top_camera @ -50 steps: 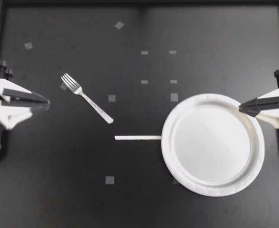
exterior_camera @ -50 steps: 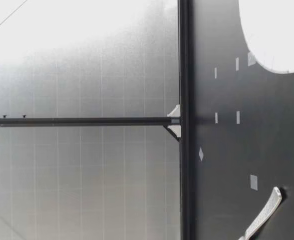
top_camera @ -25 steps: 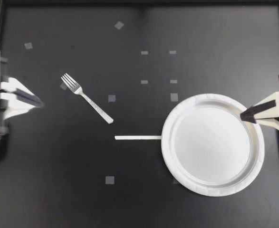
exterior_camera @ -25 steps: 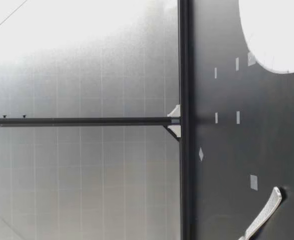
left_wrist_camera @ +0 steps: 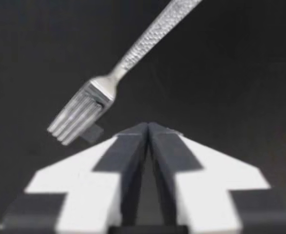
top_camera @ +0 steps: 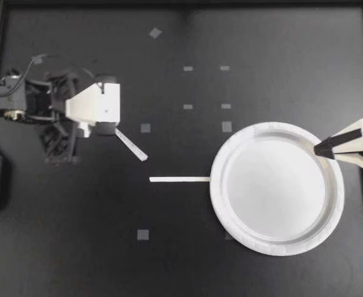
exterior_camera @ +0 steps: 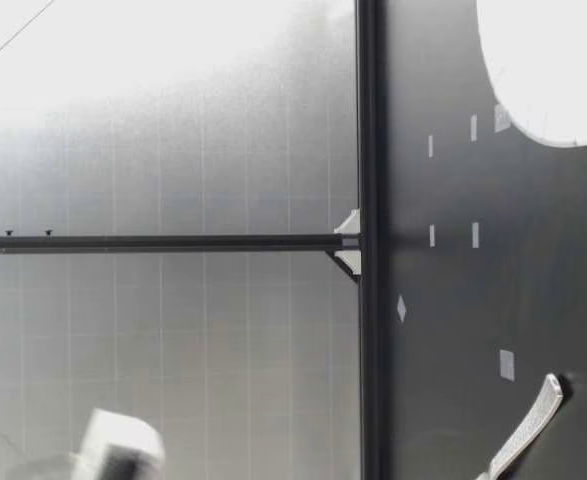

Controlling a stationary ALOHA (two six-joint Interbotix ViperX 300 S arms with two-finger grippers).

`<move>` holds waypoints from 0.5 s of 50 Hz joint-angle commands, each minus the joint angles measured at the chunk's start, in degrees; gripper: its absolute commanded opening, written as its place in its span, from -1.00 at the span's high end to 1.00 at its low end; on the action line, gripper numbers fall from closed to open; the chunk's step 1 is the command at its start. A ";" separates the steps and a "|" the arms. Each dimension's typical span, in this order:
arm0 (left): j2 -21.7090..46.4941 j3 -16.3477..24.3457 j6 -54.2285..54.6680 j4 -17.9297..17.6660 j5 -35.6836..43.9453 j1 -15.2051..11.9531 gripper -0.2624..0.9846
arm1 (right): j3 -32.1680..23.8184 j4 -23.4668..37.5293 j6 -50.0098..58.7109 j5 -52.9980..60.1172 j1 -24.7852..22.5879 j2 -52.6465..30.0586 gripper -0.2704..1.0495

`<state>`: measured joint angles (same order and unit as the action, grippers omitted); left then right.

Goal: Pick up the fork and place it on the plate.

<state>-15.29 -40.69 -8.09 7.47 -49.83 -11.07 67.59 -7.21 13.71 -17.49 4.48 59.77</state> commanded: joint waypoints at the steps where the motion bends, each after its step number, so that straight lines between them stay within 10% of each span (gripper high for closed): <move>1: 0.53 2.90 -7.29 0.09 -7.12 -0.18 -0.30 | -0.26 0.18 -0.18 1.05 0.35 0.00 0.63; 5: 1.85 2.55 -10.90 0.62 -7.91 -0.18 -0.62 | 0.35 0.18 -0.18 1.41 0.35 0.09 0.63; 25: 5.63 -4.13 -26.81 5.27 12.92 -1.05 -0.48 | 1.49 0.09 0.18 4.31 0.26 2.20 0.63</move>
<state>-11.25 -43.15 -34.10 12.57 -44.03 -11.16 69.79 -7.03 13.71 -13.80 4.48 61.17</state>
